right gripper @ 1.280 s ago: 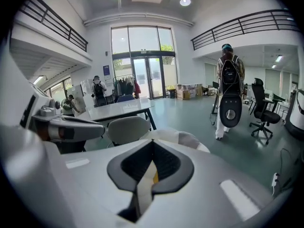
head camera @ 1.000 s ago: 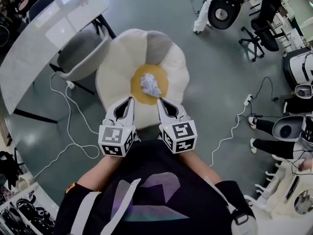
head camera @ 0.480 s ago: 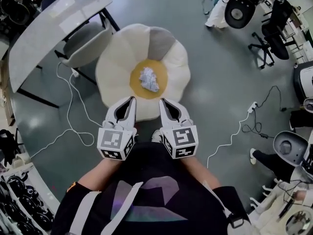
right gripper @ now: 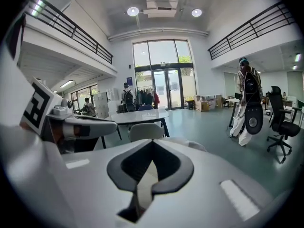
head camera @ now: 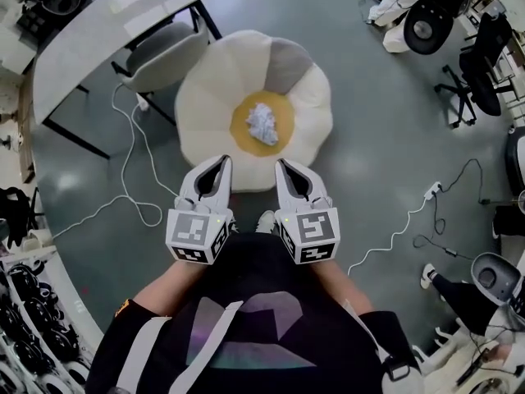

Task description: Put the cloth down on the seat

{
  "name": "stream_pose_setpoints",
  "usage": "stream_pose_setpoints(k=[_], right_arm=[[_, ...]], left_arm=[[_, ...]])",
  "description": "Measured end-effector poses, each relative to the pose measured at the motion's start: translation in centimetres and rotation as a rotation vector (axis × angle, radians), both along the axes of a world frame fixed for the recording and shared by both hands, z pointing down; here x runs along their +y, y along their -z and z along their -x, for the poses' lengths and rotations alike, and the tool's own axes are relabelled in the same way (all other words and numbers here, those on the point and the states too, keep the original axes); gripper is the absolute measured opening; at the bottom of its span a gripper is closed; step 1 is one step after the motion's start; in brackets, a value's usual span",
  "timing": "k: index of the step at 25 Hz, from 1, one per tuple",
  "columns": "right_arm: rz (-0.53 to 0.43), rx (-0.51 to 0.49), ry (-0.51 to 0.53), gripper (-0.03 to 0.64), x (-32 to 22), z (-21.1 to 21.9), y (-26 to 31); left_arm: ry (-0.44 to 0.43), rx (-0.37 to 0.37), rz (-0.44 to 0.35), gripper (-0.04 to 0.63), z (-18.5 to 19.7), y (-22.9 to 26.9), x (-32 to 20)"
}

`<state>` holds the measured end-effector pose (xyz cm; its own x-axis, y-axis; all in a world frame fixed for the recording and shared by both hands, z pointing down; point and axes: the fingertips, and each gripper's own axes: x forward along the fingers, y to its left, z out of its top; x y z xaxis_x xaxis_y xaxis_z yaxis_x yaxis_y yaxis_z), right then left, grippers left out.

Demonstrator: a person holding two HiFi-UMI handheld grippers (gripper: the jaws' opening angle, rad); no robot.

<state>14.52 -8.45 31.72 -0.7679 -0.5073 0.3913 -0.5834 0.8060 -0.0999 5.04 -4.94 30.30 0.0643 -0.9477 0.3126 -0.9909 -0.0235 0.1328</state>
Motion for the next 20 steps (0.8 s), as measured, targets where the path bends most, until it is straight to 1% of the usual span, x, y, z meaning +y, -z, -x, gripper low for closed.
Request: stream_pose_setpoints(k=[5,10,20], right_arm=[[-0.013,0.001,0.019,0.0,0.6,0.8,0.3],[0.01,0.029,0.01,0.0,1.3,1.5,-1.4],[-0.006,0.042,-0.017,0.0,2.3,2.9,-0.8]], left_arm=[[0.009,-0.021,-0.026,-0.002,0.6,0.9,0.7],[0.002,-0.013,-0.013,-0.002,1.5,-0.1,1.5],[-0.051,-0.01,-0.034,-0.002,2.5,0.3,1.7]])
